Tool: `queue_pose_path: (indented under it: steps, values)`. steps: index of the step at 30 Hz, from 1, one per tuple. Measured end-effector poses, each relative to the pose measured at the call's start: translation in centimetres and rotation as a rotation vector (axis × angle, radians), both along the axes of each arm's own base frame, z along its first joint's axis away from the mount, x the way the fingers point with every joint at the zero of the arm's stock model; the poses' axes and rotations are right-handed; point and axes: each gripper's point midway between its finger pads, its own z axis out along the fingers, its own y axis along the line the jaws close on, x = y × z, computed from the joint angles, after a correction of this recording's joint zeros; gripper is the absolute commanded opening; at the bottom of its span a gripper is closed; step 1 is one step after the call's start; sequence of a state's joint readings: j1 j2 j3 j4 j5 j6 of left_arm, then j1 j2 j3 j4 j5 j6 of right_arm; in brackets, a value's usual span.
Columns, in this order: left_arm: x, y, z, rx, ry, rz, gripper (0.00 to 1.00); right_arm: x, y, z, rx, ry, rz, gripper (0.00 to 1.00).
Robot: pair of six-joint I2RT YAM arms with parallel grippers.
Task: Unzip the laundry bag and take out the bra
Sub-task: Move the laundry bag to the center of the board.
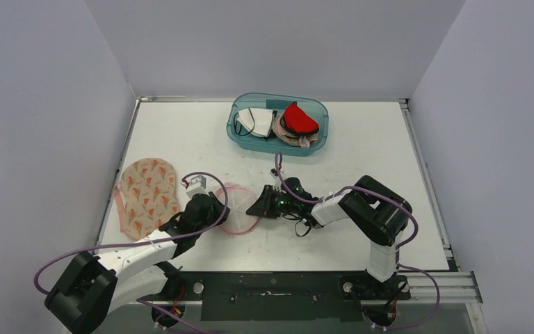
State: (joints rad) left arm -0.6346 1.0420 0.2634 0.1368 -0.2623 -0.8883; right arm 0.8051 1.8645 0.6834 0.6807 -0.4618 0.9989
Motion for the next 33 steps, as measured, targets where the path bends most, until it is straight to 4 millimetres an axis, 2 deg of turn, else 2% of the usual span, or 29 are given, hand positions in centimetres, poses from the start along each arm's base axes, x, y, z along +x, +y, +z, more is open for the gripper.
queue_pose_path:
  steps: [2,4,7,10,13,15,19,21,23,29,33]
  values:
    - [-0.2,0.1,0.3,-0.006,-0.001,-0.001,0.21,0.0,-0.1,0.3,-0.004,-0.012,0.003,0.05]
    - [-0.4,0.1,1.0,-0.021,-0.013,-0.003,0.31,0.0,-0.4,0.9,-0.023,-0.035,0.005,0.05]
    - [-0.6,0.2,3.2,-0.064,-0.067,-0.005,0.41,0.4,-1.7,2.7,-0.051,-0.098,-0.007,0.05]
    - [-0.6,0.2,5.3,-0.100,-0.122,-0.008,0.44,1.2,-4.4,4.9,-0.078,-0.168,-0.043,0.05]
    - [-0.4,0.0,5.8,-0.100,-0.136,-0.019,0.44,1.8,-7.6,5.9,-0.121,-0.215,-0.085,0.05]
    - [-0.3,-0.4,5.3,-0.089,-0.123,-0.040,0.46,1.7,-9.6,5.8,-0.165,-0.228,-0.107,0.05]
    - [0.0,-1.3,3.4,-0.046,-0.076,-0.086,0.52,-0.1,-11.5,4.8,-0.222,-0.223,-0.088,0.05]
    - [0.2,-2.1,3.1,-0.015,-0.072,-0.122,0.54,-0.9,-12.3,4.2,-0.245,-0.213,-0.083,0.05]
    - [0.5,-3.5,3.6,0.018,-0.087,-0.177,0.55,-1.4,-12.9,3.9,-0.260,-0.207,-0.082,0.05]
    - [1.4,-9.0,7.0,0.087,-0.204,-0.335,0.54,-1.6,-13.9,3.8,-0.278,-0.207,-0.090,0.05]
    - [1.7,-9.3,6.6,0.131,-0.216,-0.346,0.51,-1.5,-14.2,3.6,-0.284,-0.204,-0.094,0.05]
